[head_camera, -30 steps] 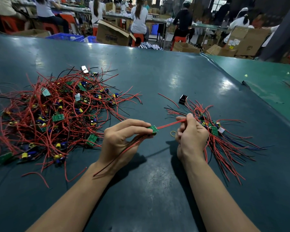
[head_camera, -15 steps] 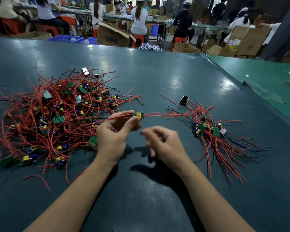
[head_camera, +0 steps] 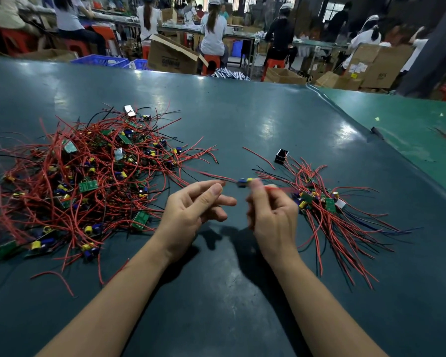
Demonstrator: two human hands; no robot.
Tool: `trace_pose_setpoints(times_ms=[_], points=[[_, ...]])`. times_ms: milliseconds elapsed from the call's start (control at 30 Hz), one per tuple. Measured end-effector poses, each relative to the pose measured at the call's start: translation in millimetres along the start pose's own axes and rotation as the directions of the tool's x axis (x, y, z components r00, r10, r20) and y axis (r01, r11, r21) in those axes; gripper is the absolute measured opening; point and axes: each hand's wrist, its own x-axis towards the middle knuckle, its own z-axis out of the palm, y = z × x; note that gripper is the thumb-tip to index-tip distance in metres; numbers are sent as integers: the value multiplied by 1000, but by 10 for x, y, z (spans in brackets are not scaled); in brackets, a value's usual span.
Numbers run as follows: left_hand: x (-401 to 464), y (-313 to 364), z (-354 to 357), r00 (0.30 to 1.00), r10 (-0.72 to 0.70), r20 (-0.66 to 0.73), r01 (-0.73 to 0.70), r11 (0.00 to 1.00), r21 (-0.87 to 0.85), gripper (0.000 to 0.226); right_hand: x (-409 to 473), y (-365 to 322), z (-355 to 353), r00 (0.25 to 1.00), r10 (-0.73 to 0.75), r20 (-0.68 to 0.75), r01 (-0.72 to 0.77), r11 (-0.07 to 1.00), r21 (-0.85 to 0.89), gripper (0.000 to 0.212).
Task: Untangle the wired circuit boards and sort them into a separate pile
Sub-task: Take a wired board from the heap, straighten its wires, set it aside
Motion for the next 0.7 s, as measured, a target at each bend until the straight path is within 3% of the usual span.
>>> trace_pose_setpoints(times_ms=[67,200,333,433,500,600,667,700], points=[[0,-7,-29,999,33,-44,-31,999,25,32,88,-2,-72,971,106,-213,-74,985,153,36],[25,-7,-69,989,58,-136,-48,996,82,21,224,16,-239,803,354,-479,-125,886,447,30],[25,-2,-81,982,101,-157,-80,988,132,14,231,43,-238,803,383,-456,-150,871,468,27],[7,-10,-89,961,214,-173,-150,935,322,10,222,68,-188,870,321,-374,-209,927,311,29],[-16,-29,-89,925,341,-168,-193,802,566,8,197,88,-150,913,259,-315,-212,961,176,29],[-33,-15,-129,819,572,-43,-217,378,900,7,157,104,-120,953,196,-231,-195,980,27,31],[-17,27,-215,729,684,-15,-101,129,987,11,146,103,-120,962,177,-207,-186,982,-23,32],[-2,61,-278,692,719,-64,21,69,997,14,144,99,-120,963,175,-203,-185,982,-32,32]])
